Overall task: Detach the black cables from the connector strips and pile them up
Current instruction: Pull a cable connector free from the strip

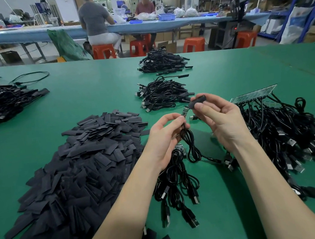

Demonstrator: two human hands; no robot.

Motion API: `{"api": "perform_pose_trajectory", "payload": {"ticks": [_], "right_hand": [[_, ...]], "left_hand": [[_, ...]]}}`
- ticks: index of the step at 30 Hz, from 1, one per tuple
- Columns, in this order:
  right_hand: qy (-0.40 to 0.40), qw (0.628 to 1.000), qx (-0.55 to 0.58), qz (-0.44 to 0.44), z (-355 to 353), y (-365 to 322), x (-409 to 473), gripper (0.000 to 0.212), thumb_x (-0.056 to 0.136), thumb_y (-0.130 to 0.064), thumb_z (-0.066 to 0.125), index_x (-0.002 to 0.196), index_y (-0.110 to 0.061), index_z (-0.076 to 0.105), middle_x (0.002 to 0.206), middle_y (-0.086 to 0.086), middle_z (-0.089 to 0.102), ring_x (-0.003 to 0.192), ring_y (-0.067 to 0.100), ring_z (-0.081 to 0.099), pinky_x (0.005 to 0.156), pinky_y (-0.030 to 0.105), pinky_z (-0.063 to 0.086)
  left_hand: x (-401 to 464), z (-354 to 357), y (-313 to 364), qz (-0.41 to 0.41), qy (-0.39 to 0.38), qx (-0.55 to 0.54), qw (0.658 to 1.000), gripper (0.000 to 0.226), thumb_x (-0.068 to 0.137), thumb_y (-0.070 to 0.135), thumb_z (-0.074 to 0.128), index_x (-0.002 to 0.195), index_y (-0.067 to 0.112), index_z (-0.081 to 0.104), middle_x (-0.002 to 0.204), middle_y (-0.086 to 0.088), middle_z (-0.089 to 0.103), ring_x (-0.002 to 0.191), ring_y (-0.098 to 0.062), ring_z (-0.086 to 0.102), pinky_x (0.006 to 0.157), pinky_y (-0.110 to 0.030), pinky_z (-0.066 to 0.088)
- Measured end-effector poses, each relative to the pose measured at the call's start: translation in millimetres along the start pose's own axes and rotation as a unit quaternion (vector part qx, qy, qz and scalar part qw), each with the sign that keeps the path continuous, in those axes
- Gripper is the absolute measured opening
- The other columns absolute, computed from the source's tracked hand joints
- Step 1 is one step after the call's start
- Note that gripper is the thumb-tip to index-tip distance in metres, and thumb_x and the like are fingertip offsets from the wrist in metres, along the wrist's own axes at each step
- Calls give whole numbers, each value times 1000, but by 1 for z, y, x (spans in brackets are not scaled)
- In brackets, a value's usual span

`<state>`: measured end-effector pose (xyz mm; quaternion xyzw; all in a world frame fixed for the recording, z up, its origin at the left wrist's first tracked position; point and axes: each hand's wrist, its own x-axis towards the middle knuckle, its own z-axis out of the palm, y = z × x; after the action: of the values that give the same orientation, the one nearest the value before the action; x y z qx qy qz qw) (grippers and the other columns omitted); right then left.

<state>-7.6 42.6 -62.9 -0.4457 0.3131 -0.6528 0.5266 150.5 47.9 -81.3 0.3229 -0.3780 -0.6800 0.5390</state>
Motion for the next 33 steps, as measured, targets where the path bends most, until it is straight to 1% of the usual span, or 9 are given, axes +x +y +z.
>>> {"api": "perform_pose_trajectory", "payload": {"ticks": [3, 6, 9, 14, 17, 21, 25, 27, 33], "right_hand": [[4, 1000, -11, -5, 0, 0, 0, 31, 75, -4, 75, 105, -4, 72, 100, 10, 78, 95, 17, 74, 84, 23, 56], [3, 999, -25, -19, 0, -1, -1, 28, 74, -6, 76, 101, -6, 74, 98, 10, 78, 95, 17, 74, 85, 24, 57], [0, 999, -37, -28, -1, -1, -3, 23, 74, -8, 77, 97, -11, 76, 96, 10, 79, 95, 18, 74, 90, 28, 58], [-12, 996, -82, -36, -1, -1, -4, 20, 80, -4, 76, 97, -13, 78, 101, 13, 77, 100, 23, 70, 97, 35, 56], [-37, 994, -96, -25, -4, -7, -4, 22, 76, -11, 79, 97, -16, 79, 101, 14, 78, 99, 23, 71, 97, 34, 56], [-64, 994, -93, -5, -9, -16, -4, 22, 74, -13, 79, 96, -17, 80, 100, 13, 78, 96, 20, 72, 93, 31, 57], [-99, 993, -57, 39, -6, -20, -5, 23, 76, -7, 75, 97, -13, 78, 103, 11, 77, 95, 17, 73, 86, 24, 57], [-121, 989, -52, 65, -6, -22, -5, 22, 77, -6, 73, 95, -16, 80, 104, 10, 77, 94, 16, 73, 84, 23, 57], [-142, 985, -51, 81, -9, -26, -8, 22, 78, -6, 72, 94, -19, 80, 105, 10, 77, 94, 15, 73, 84, 24, 57]], "left_hand": [[0, 1, 0, 1, -1, -2, 1000, 11, 95, 4, 63, 92, 15, 63, 76, -1, 69, 72, -12, 66, 70, -21, 54], [0, 1, 0, -1, -2, -7, 1000, 11, 94, 4, 64, 92, 14, 64, 79, -1, 68, 71, -12, 65, 68, -20, 53], [-1, 2, 1, 6, -1, -8, 1000, 10, 94, 4, 64, 92, 14, 65, 79, -2, 68, 70, -11, 64, 64, -18, 52], [-1, 2, 2, 12, -4, -1, 1000, 9, 94, 4, 63, 93, 13, 65, 79, 0, 68, 70, -10, 62, 64, -19, 50], [-2, 1, 2, 6, -20, 16, 1000, 10, 95, 3, 62, 93, 13, 64, 76, 1, 67, 69, -10, 62, 63, -18, 49], [-2, -3, 13, -7, -63, 57, 996, 10, 92, 1, 63, 93, 11, 63, 75, -1, 67, 69, -12, 62, 66, -19, 51], [-5, -12, 31, -23, -109, 123, 986, 15, 80, 10, 74, 92, 12, 66, 76, -1, 69, 68, -11, 64, 66, -19, 53], [-6, -14, 37, -30, -127, 139, 982, 19, 74, 15, 76, 91, 13, 68, 78, -1, 70, 69, -12, 66, 67, -20, 54], [-7, -14, 40, -36, -134, 155, 978, 15, 77, 13, 74, 91, 12, 68, 78, -1, 70, 69, -11, 66, 66, -19, 54]]}}
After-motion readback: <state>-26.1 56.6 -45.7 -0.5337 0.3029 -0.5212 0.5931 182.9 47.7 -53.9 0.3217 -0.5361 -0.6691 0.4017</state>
